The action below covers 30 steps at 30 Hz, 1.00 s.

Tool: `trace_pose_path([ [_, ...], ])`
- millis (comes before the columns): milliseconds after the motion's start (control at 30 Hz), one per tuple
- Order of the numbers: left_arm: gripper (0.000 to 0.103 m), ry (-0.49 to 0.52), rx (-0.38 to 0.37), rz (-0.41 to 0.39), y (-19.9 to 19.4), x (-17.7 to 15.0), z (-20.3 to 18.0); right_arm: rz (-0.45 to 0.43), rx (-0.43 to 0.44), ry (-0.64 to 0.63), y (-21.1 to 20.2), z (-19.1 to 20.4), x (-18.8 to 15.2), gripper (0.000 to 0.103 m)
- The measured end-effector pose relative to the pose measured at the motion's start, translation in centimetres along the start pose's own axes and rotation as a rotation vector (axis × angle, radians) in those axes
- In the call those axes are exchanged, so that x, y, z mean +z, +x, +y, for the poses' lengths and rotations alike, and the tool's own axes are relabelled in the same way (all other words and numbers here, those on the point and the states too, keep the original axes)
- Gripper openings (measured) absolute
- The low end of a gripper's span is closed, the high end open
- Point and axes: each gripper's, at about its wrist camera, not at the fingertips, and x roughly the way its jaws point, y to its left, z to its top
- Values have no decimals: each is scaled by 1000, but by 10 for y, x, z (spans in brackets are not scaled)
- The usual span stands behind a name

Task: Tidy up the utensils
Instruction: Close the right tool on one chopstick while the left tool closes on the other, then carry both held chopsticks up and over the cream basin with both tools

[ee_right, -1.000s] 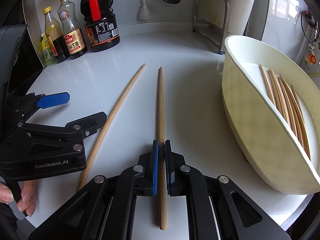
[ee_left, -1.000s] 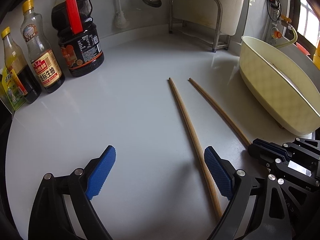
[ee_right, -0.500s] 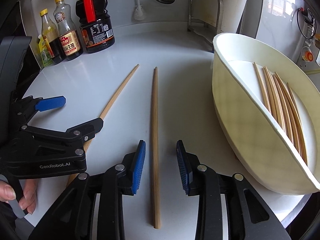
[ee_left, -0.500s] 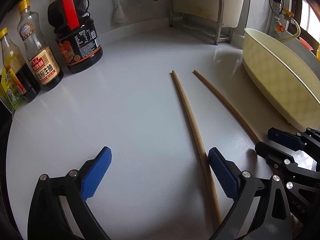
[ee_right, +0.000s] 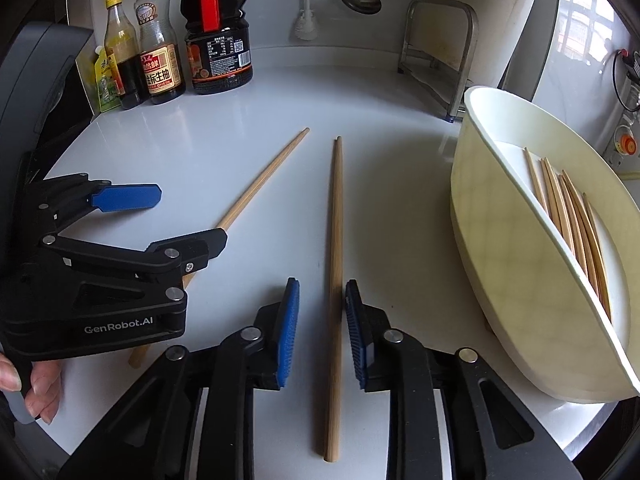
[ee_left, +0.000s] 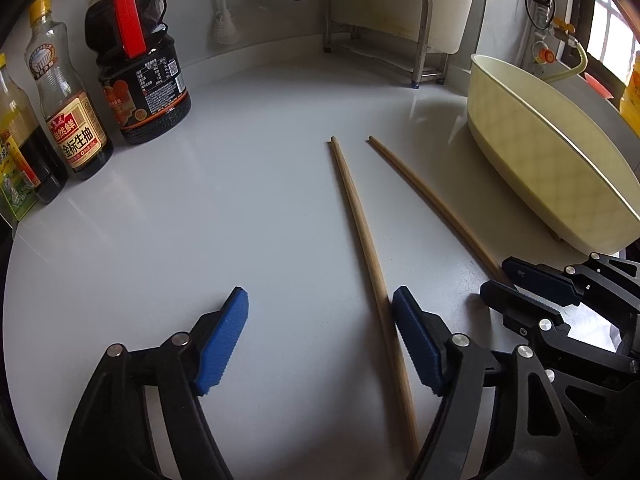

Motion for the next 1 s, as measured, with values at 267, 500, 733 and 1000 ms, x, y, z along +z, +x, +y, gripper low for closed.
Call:
trace_pose_path([
  [267, 7, 16, -40, -22, -5, -3, -7, -10, -12, 30, 0, -3, 1, 6],
  [500, 7, -58, -105, -17, -12, -3, 10, -71, 16, 65, -20, -3, 4, 6],
  [733, 7, -98, -119, -94, -46, 13, 23, -140, 36, 92, -46, -5, 13, 6],
  [1000, 7, -43, -147, -164, -83, 51, -3, -250, 18, 171, -92, -39, 25, 6],
])
